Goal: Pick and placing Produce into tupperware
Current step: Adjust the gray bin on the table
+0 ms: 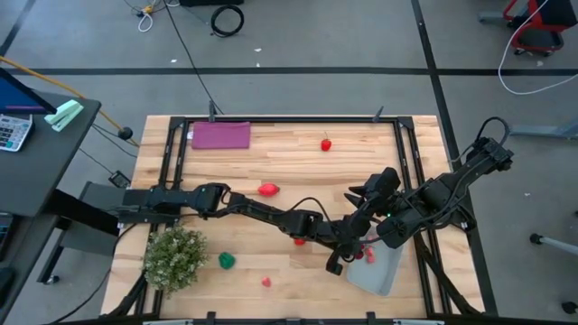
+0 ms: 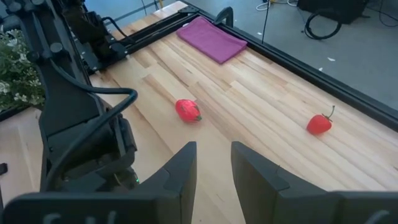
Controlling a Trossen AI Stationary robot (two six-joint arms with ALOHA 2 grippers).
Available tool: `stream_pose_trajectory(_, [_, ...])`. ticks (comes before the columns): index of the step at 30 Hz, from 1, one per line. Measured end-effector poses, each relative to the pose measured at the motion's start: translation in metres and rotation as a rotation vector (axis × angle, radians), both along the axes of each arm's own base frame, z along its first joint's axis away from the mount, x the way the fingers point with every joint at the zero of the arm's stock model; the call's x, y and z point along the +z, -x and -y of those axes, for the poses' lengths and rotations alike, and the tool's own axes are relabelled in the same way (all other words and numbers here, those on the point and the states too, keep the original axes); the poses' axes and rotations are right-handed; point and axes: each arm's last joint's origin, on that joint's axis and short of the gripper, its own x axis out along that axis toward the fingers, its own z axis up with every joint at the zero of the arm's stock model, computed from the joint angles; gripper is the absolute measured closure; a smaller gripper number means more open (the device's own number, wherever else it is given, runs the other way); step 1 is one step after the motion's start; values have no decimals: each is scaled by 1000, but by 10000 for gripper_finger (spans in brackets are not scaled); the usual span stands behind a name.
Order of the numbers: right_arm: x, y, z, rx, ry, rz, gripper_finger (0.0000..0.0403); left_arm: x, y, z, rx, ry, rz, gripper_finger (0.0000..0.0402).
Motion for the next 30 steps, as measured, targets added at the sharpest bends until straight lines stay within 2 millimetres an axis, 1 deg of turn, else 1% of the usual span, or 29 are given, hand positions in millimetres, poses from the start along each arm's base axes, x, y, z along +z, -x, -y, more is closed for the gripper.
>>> stream_pose_trajectory(4, [0,0,0,0,0,-1,296,0,2,7,-11,6,3,397])
stream_pose_trajectory(12, [0,0,0,1,-1,-1,296,5,9,34,-73,-9,30,397])
stream_pose_trajectory(18, [0,0,0,2,-1,-1,296,4,15,50,-103,-15,9,399])
stream_pose_trajectory(22, [0,0,0,2,-1,-1,295,2,18,56,-115,-21,-11,395])
stream_pose_trajectory(26, [0,0,0,2,-1,-1,296,1,20,56,-117,-31,-46,398])
stream_pose_trajectory(30, [0,0,0,2,-1,-1,295,-1,22,54,-114,-40,-73,393])
